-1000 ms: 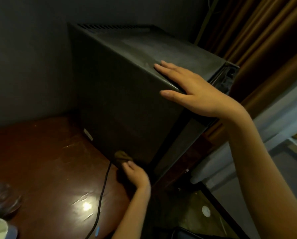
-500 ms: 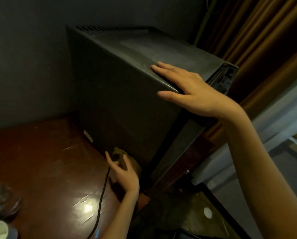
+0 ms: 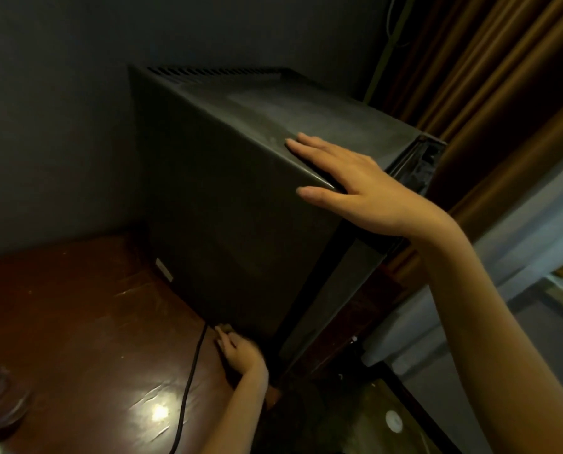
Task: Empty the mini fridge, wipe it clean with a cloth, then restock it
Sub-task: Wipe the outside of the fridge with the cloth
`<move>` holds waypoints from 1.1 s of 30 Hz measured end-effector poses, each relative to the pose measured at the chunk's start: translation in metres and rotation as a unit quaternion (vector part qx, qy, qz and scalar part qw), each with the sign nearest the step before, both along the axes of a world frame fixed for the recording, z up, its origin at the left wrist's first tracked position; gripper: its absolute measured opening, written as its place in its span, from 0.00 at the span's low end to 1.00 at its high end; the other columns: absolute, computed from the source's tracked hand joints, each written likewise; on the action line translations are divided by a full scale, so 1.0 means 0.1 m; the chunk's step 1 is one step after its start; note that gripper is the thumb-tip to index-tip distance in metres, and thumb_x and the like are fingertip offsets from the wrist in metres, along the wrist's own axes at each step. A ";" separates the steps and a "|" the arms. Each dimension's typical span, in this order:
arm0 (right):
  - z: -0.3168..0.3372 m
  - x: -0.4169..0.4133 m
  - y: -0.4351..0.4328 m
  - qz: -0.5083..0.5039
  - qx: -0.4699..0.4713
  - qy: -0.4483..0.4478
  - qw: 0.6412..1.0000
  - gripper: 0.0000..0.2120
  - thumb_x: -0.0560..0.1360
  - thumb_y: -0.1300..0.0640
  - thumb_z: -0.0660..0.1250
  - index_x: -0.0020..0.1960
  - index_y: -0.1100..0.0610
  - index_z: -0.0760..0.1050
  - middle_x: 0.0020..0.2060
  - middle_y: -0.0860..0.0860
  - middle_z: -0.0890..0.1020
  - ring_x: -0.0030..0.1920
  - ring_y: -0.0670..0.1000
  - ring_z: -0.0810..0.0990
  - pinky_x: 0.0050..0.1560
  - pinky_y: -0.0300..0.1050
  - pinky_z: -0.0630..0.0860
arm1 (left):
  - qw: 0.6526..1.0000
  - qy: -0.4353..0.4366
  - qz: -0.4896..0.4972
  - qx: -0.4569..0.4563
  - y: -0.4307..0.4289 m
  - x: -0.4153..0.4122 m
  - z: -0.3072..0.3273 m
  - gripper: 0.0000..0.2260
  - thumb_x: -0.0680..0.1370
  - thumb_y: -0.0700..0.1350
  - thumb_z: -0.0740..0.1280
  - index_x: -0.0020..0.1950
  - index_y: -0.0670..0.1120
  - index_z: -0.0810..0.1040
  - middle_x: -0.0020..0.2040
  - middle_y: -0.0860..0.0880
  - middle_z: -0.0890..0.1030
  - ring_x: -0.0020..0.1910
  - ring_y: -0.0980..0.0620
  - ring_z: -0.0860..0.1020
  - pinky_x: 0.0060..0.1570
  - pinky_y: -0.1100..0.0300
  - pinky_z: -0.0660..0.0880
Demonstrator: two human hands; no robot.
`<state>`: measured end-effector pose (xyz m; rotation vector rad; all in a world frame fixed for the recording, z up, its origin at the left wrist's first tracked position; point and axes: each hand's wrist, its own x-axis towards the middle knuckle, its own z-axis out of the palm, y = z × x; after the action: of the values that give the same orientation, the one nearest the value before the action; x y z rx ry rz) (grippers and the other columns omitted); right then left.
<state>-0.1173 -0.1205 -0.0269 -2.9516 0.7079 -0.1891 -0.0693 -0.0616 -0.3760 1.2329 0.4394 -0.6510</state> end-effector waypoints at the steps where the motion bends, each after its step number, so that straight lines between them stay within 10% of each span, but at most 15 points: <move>1: 0.00 0.00 0.00 0.001 0.000 0.001 1.000 0.30 0.80 0.43 0.58 0.78 0.45 0.51 0.78 0.45 0.52 0.77 0.43 0.49 0.71 0.39 0.47 | 1.000 -0.009 0.003 -0.005 -0.01 -0.04 0.08 0.20 0.85 0.39 0.50 0.78 0.45 0.59 0.78 0.45 0.58 0.75 0.46 0.59 0.60 0.69 0.60; 6: -0.01 0.00 -0.02 0.006 -0.011 0.000 1.000 0.30 0.81 0.43 0.58 0.78 0.46 0.51 0.78 0.46 0.53 0.77 0.44 0.49 0.72 0.40 0.48 | 0.978 -0.208 0.002 -0.022 -0.08 -0.32 0.82 0.20 0.84 0.37 0.51 0.77 0.39 0.56 0.78 0.42 0.54 0.75 0.54 0.55 0.57 0.87 0.48; 9: -0.01 0.00 -0.01 0.005 -0.012 0.008 1.000 0.30 0.81 0.44 0.58 0.78 0.46 0.51 0.78 0.47 0.52 0.77 0.45 0.49 0.70 0.38 0.47 | 0.935 -0.350 0.026 -0.061 -0.09 -0.42 1.46 0.20 0.83 0.35 0.52 0.76 0.37 0.58 0.78 0.40 0.53 0.74 0.63 0.52 0.68 0.77 0.50; 13: 0.00 0.00 -0.03 0.001 0.020 -0.004 1.000 0.25 0.83 0.45 0.52 0.78 0.46 0.53 0.78 0.47 0.54 0.77 0.44 0.50 0.72 0.39 0.45 | 0.826 -0.542 0.000 -0.156 -0.06 -0.52 2.31 0.23 0.81 0.35 0.52 0.77 0.38 0.56 0.79 0.44 0.51 0.78 0.50 0.51 0.76 0.51 0.53; 18: -0.03 -0.05 -0.03 0.008 0.092 -0.063 0.994 0.22 0.84 0.47 0.45 0.77 0.47 0.58 0.77 0.45 0.56 0.76 0.40 0.51 0.74 0.38 0.47 | 0.782 -0.592 -0.016 -0.195 -0.07 -0.36 2.31 0.22 0.82 0.35 0.54 0.76 0.35 0.53 0.78 0.38 0.51 0.78 0.44 0.51 0.76 0.49 0.55; 25: -0.03 -0.05 0.00 0.004 0.073 -0.048 0.996 0.23 0.82 0.46 0.51 0.77 0.45 0.56 0.77 0.43 0.56 0.76 0.40 0.50 0.75 0.41 0.47 | 0.890 -0.444 0.010 -0.106 -0.19 0.06 0.84 0.21 0.83 0.41 0.50 0.76 0.37 0.57 0.77 0.38 0.57 0.76 0.51 0.58 0.73 0.64 0.55; 28: -0.04 -0.04 -0.01 0.006 0.068 -0.049 0.996 0.24 0.82 0.43 0.50 0.77 0.44 0.56 0.77 0.43 0.57 0.76 0.40 0.51 0.76 0.43 0.48 | 0.974 -0.225 -0.008 -0.042 -0.15 0.14 0.29 0.20 0.84 0.38 0.51 0.76 0.35 0.56 0.77 0.39 0.57 0.73 0.57 0.58 0.64 0.79 0.53; 33: -0.02 -0.02 -0.01 0.009 0.049 -0.040 0.998 0.23 0.83 0.45 0.51 0.77 0.45 0.57 0.77 0.43 0.58 0.76 0.39 0.53 0.75 0.41 0.49 | 0.988 -0.008 -0.139 0.067 -0.02 0.18 -0.16 0.21 0.85 0.45 0.48 0.76 0.36 0.58 0.77 0.39 0.58 0.75 0.42 0.59 0.70 0.58 0.56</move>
<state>-0.1191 -0.1218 -0.0287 -2.8393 0.6589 -0.2622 -0.0511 -0.0633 -0.3915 1.4407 0.3033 -0.8596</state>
